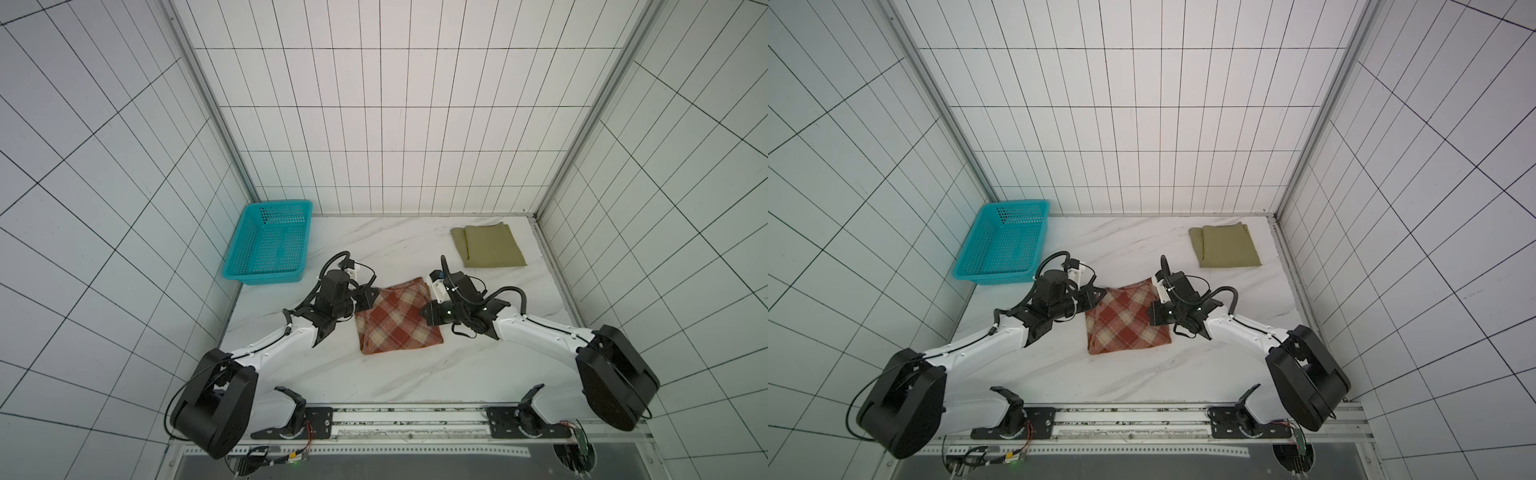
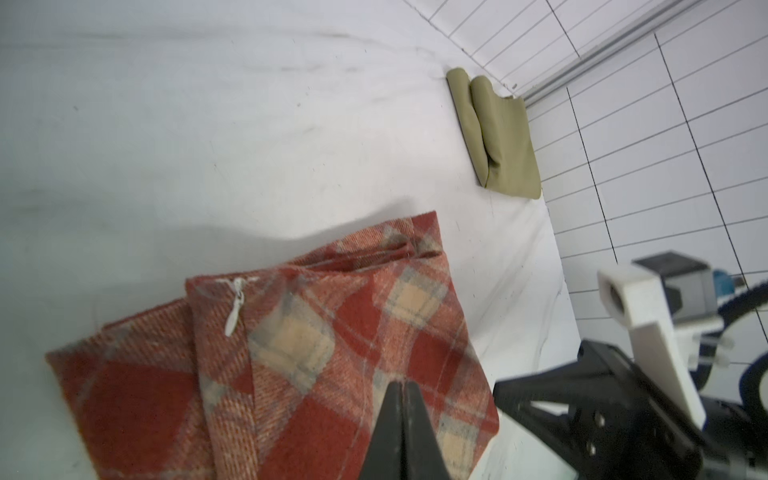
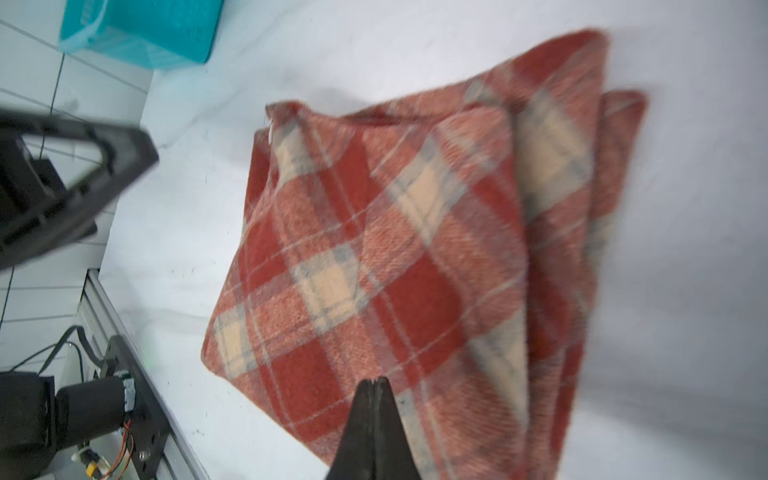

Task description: Fold and stack the skirts

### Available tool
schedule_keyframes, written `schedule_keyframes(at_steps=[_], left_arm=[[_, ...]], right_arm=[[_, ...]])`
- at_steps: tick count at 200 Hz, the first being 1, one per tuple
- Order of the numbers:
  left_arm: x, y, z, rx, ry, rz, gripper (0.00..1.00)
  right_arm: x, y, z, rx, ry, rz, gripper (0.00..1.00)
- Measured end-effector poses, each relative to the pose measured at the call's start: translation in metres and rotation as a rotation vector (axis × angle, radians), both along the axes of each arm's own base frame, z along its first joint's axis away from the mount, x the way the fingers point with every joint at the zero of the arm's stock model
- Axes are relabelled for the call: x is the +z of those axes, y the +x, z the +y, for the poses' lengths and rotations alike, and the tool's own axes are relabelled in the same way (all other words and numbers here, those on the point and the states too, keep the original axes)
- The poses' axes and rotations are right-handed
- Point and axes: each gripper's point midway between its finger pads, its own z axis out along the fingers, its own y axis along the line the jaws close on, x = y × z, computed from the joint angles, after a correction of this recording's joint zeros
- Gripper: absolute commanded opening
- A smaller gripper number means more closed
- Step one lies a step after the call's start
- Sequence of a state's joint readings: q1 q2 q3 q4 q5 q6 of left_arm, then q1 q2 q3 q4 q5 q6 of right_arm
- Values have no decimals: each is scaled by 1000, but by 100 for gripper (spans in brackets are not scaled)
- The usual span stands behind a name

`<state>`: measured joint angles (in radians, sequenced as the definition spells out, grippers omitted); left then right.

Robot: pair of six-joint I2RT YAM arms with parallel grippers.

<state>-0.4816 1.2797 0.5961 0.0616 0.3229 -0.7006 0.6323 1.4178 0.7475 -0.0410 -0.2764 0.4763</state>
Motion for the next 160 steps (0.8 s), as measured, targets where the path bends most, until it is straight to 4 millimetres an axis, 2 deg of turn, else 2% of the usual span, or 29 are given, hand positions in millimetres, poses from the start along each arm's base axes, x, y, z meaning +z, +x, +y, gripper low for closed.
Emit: schedule_keyframes(at_steps=[11,22,50,78,111,132,160], left_arm=[[-9,-9,-5,-20,8,26,9],[-19,-18,-10,-39,16,54,8],[-48,-32,-16,-60,32,131,8],[-74,-39,-12,-50,58,196,7],[-80,-37,-8,-36,70,208,7],[-80,-33,-2,-18,77,202,7],[-83,-29,6,-2,106,198,6]], right_arm=[[-3,6,-11,-20,-11,8,30],[-7,11,-19,-28,-23,11,35],[-18,20,-32,-47,-39,33,33],[-29,19,-31,-35,-34,65,27],[-34,11,-23,-24,13,79,22],[-45,-7,-15,-6,13,118,20],[-49,-28,3,39,26,141,17]])
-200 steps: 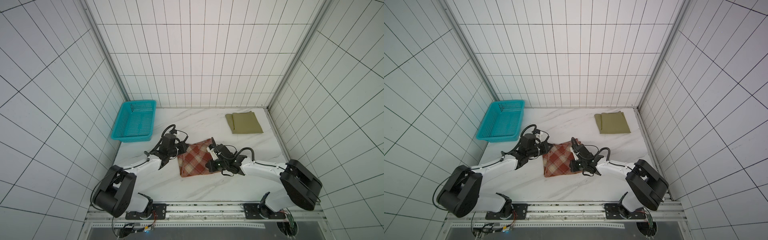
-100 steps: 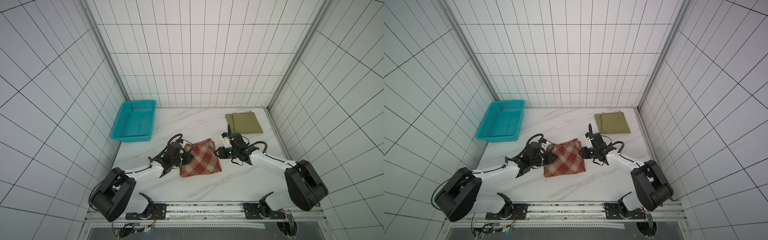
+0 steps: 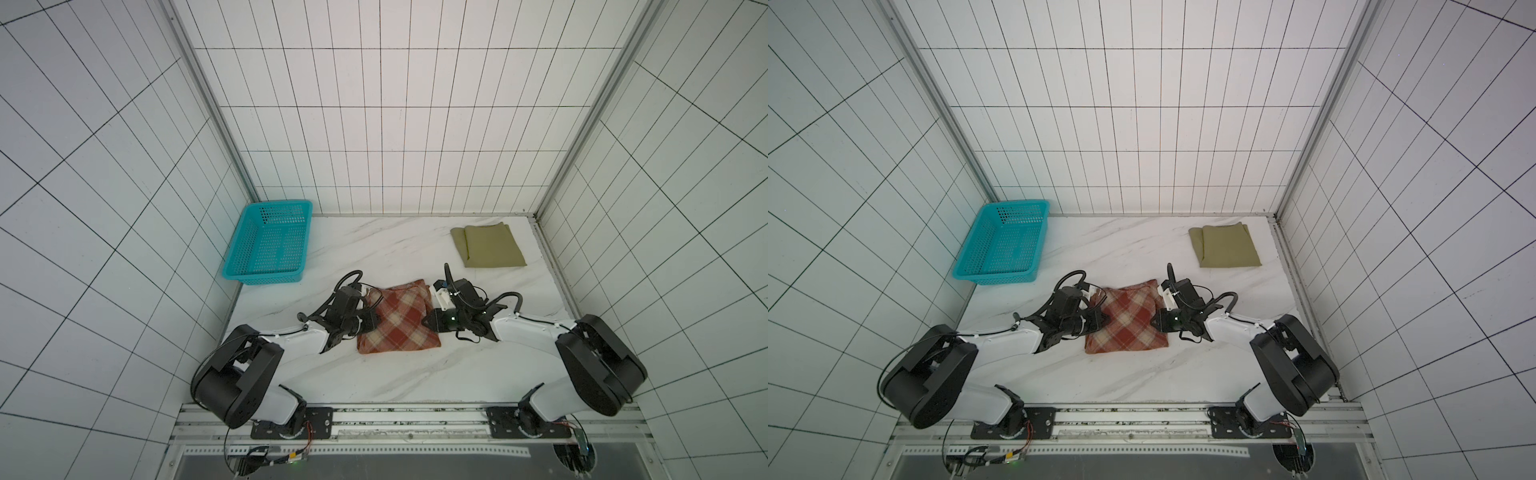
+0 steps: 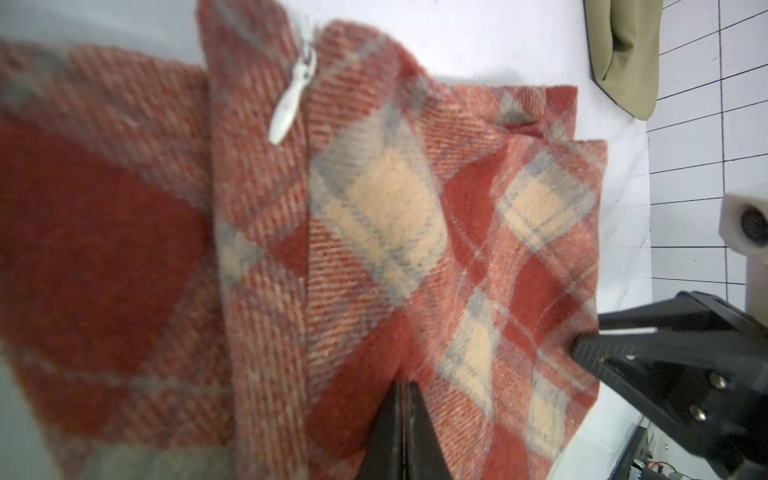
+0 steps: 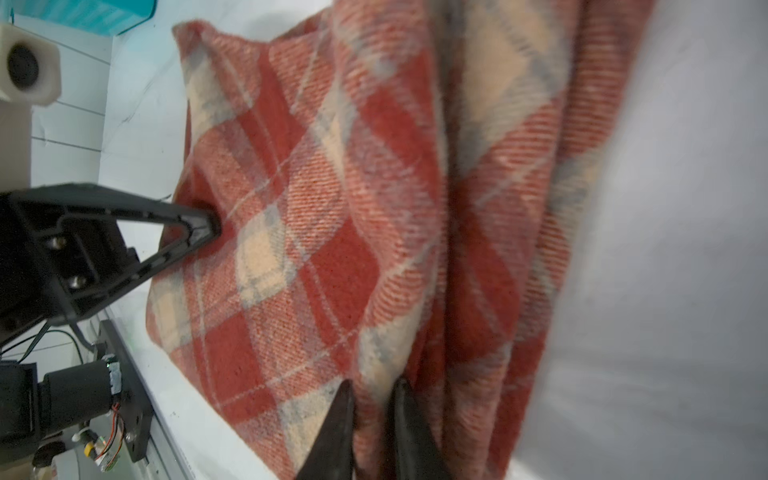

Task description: Fold and stack the skirts

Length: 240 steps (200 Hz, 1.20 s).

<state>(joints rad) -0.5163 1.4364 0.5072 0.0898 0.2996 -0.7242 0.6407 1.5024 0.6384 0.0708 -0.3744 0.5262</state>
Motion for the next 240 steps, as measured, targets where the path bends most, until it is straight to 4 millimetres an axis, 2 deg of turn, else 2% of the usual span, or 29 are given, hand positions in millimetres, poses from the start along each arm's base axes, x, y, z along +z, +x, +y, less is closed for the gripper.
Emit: schedule_keyframes(at_steps=[26,40,60,76,104,141,185,240], left_arm=[[1,4,5,5,34,-8,6],[4,7,6,5,46,-17,6],[11,9,3,-4,47,-33,6],[18,6,-4,-29,42,-52,6],[27,-9,-30,-109,23,-73,6],[20,-23,-60,-183,7,-54,5],[-4,-24,-79,-209,11,-3,3],[-11,-15,-90,-208,-1,5,2]], right_arm=[[2,-10,11,16,15,11,19],[7,-12,13,15,25,8,33],[17,-9,10,0,30,-17,48],[27,-4,3,-21,43,-39,55],[38,14,-15,-75,55,-81,59],[18,17,-29,-91,31,-38,61],[-6,9,-30,-73,25,17,62],[-11,14,-20,-55,93,0,63]])
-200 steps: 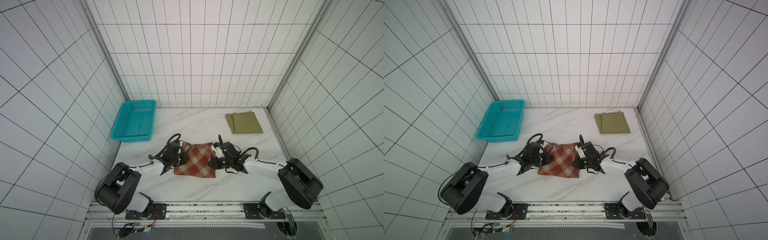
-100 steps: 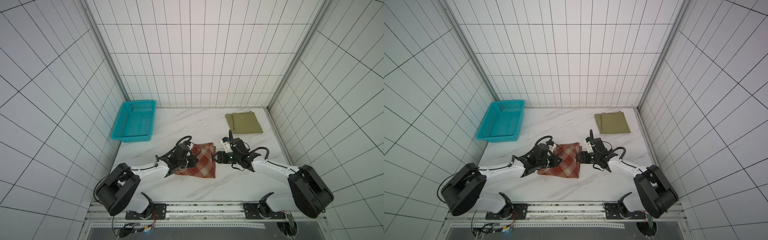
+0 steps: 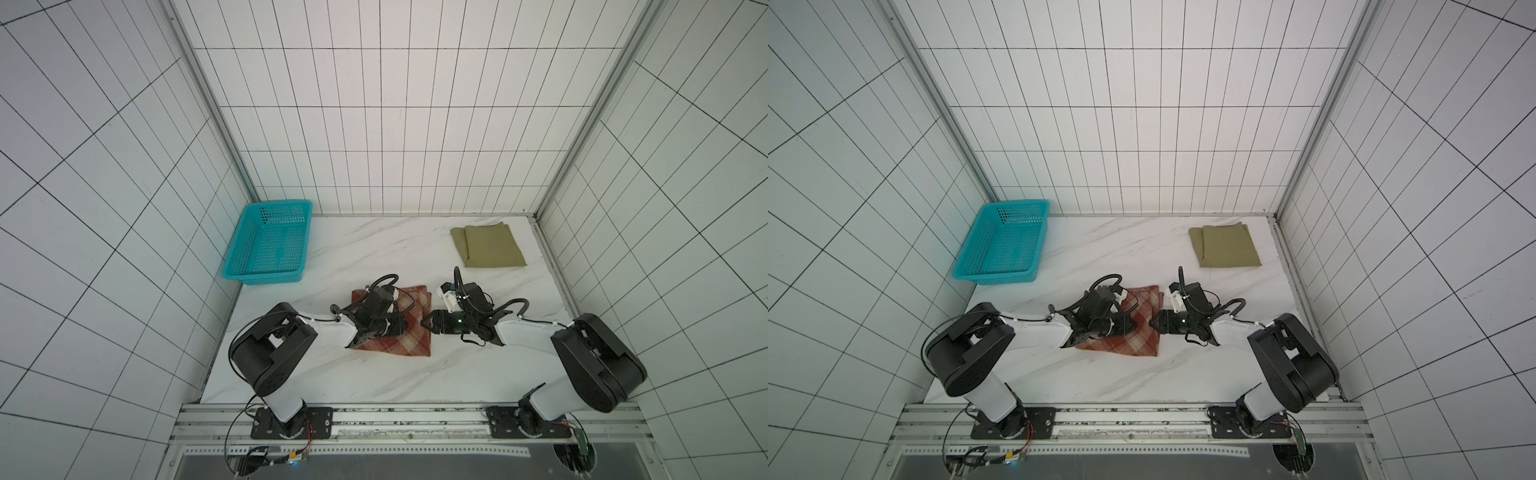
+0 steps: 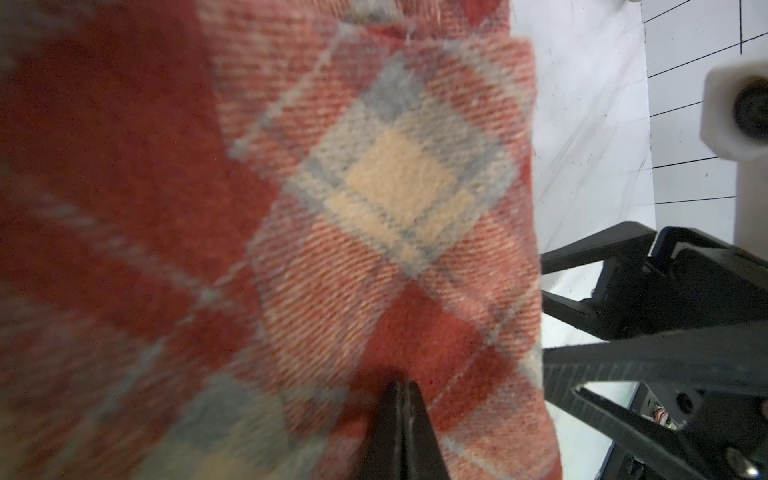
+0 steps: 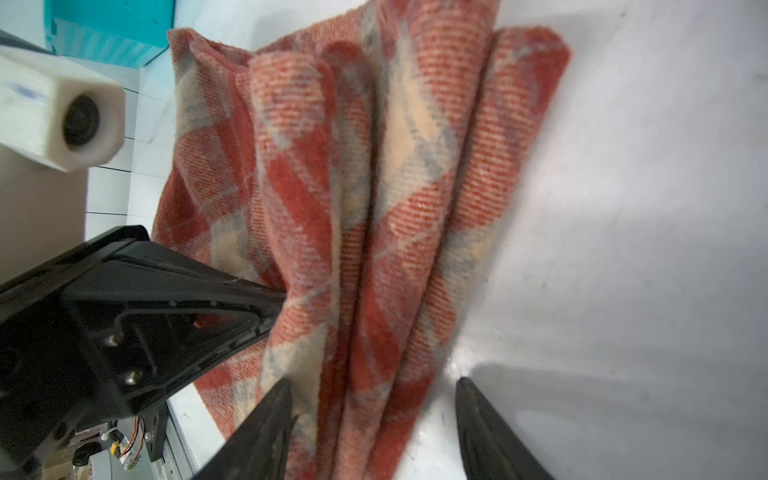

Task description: Fold and stack the skirts

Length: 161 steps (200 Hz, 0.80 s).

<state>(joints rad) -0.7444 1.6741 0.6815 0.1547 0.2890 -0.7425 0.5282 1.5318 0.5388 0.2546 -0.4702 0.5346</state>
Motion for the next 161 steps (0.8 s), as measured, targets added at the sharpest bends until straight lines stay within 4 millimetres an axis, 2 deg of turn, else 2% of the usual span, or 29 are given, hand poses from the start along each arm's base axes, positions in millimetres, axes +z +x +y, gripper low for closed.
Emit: schedule_keyframes(at_steps=[52,161], left_arm=[[-1,1,-2,-1,-4,1,2],[1,5,-8,5,-21,4,2]], right_arm=[[0,5,12,19,80,-33,63],[4,-4,13,33,127,-35,65]])
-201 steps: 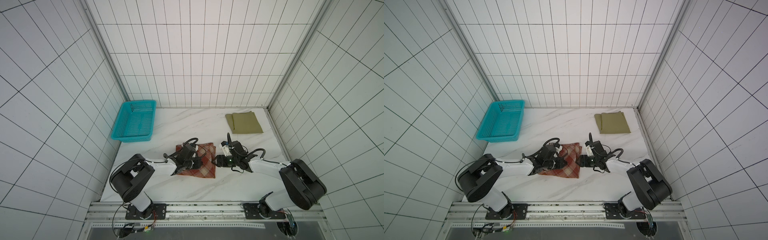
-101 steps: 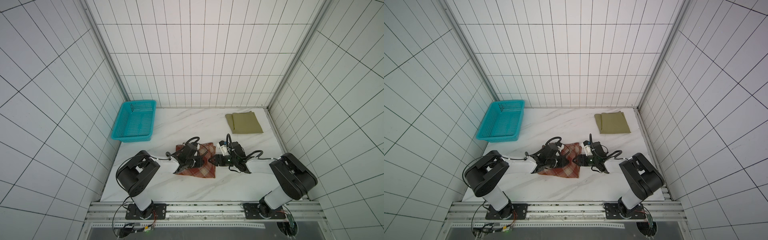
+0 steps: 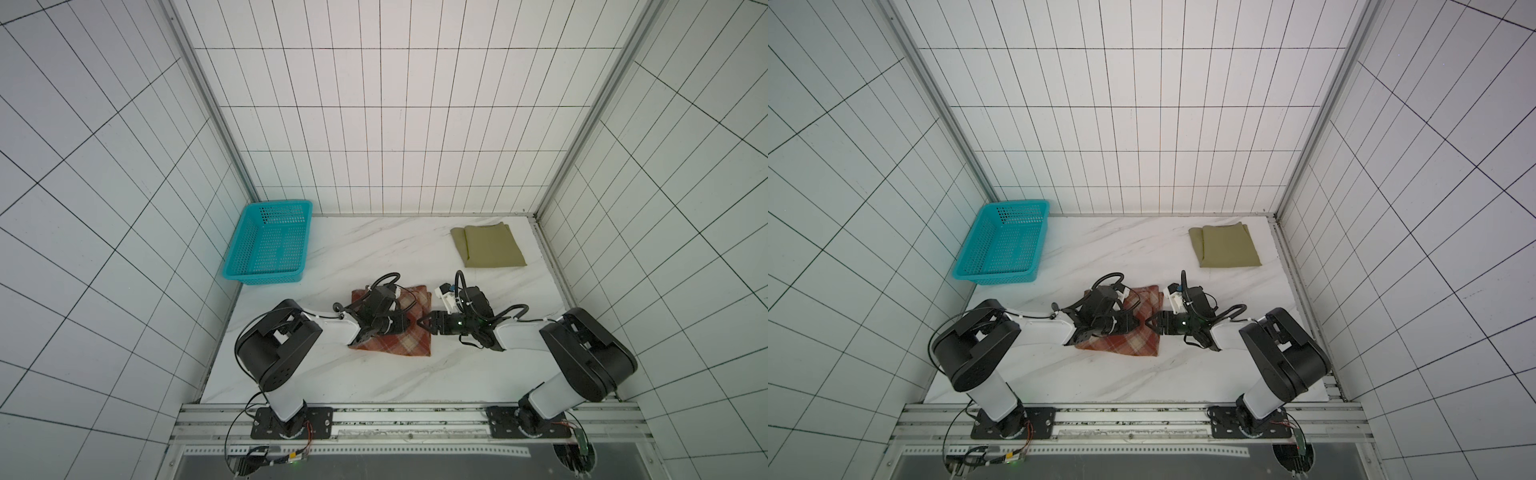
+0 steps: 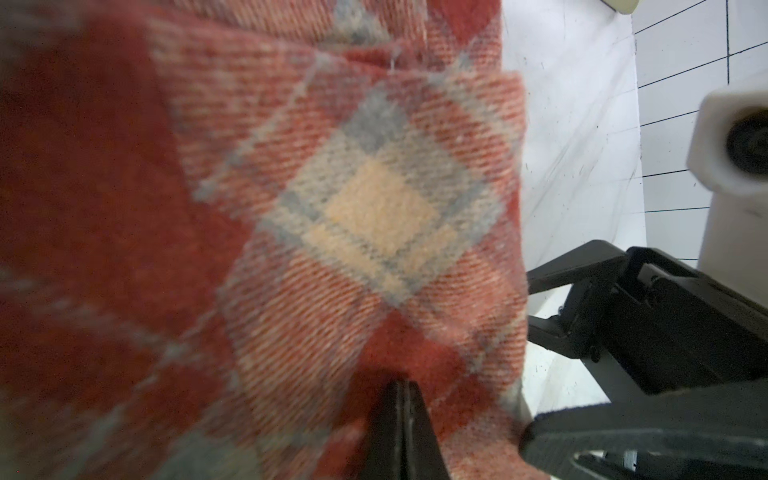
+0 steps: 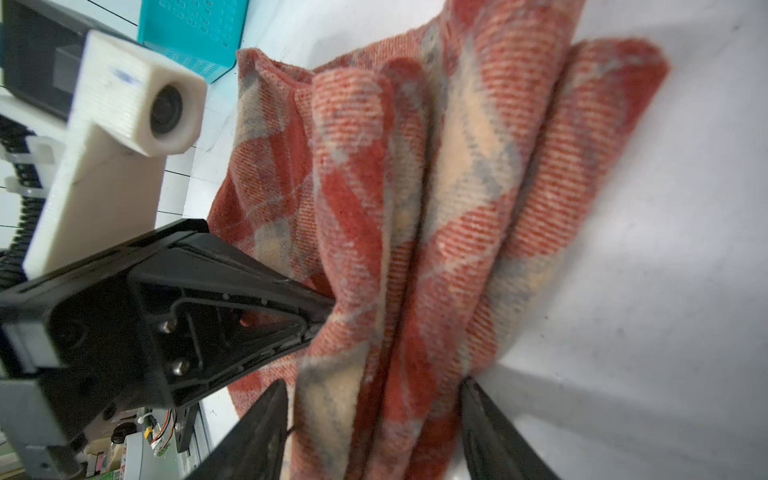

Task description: Fold and stack the skirts

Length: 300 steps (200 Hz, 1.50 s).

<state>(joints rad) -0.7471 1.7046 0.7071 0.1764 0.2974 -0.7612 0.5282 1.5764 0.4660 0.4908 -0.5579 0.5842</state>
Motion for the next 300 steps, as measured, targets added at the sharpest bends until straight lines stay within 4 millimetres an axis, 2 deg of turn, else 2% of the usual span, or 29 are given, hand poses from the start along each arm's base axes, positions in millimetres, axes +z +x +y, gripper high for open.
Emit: schedule_keyframes(at_steps=[78,133,194,207,239,253,277,300], left_arm=[[-2,0,-9,-10,-11,1,1],[-4,1,-10,-11,-11,2,1],[-5,1,-11,-13,-15,2,0],[-4,1,-12,-12,-16,4,0],[-4,2,-13,-11,-21,5,0],[-3,2,-13,-10,-20,6,0],[7,5,-7,4,-21,2,0],[38,19,5,46,-60,-42,0]], right_arm=[[-3,2,7,19,43,3,60],[-8,3,8,8,48,22,42],[-11,4,9,5,52,29,40],[-11,5,10,3,54,30,34],[-18,4,6,-11,40,60,0],[-18,4,5,-14,30,66,0],[-16,8,3,-10,-9,76,0],[-14,16,-1,-1,-75,88,0]])
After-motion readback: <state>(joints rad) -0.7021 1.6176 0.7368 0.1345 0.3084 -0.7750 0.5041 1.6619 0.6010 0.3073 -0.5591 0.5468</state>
